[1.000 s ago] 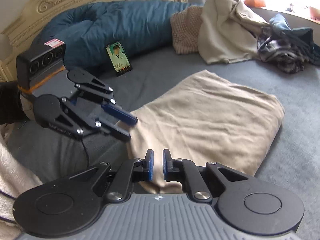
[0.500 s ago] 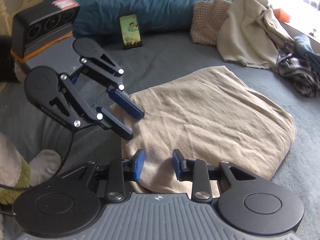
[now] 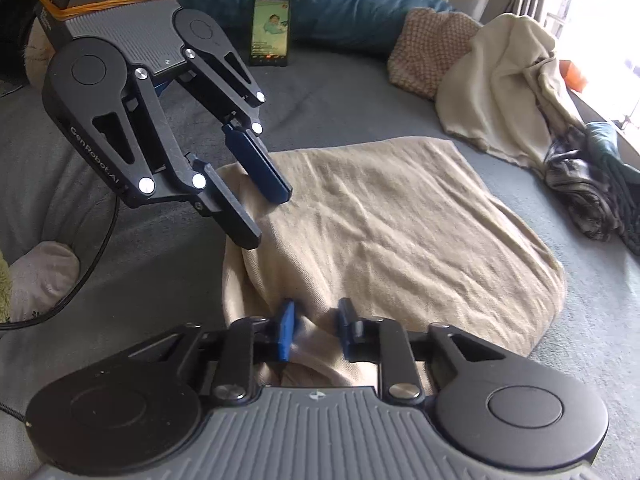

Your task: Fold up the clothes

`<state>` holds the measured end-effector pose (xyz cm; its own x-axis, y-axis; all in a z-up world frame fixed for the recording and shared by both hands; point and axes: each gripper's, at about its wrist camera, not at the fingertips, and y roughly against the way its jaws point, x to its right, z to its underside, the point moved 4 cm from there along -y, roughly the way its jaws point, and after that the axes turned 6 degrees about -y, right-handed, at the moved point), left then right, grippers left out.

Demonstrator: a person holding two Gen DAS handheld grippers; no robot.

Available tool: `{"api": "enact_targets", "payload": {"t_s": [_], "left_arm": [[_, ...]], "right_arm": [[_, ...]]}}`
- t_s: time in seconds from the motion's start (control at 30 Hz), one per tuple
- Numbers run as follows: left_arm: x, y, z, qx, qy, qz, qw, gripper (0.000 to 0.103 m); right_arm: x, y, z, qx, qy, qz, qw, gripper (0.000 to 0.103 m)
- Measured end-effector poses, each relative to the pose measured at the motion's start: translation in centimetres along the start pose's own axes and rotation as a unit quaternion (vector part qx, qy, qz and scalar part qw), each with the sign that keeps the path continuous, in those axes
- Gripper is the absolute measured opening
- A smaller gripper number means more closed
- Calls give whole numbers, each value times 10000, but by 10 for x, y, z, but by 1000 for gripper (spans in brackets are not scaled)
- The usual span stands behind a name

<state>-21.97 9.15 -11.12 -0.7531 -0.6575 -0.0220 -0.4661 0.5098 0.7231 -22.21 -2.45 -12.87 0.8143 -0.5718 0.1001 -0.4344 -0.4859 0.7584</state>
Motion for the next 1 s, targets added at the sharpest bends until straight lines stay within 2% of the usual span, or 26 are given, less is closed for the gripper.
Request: {"api": "enact_targets", "payload": {"t_s": [0.17,0.3,0.57,0.77,0.87,1.0], "left_arm": [[-5,-1,-6,196,311,237,9990,39],[0,-11,-12,171,27,137,9998,39],[10,-28,-16,-19,-890,-494,9948,40],[17,-23,-5,-171,-1384,-949,9857,37],[12,-19,1,-266,-1379,-1131,9836,35],[4,-16,4,-281,-1078,-1201,9865,35]], "right_arm": [[0,7,1,177,0,251,9995,10],[-3,11,-1,301,149,459,9984,8],[-11,17,-2,492,625,869,9930,7],[-11,16,-2,549,688,974,9913,7],[-11,15,-2,560,719,988,9909,7],[-11,15,-1,572,634,983,9915,7]]}}
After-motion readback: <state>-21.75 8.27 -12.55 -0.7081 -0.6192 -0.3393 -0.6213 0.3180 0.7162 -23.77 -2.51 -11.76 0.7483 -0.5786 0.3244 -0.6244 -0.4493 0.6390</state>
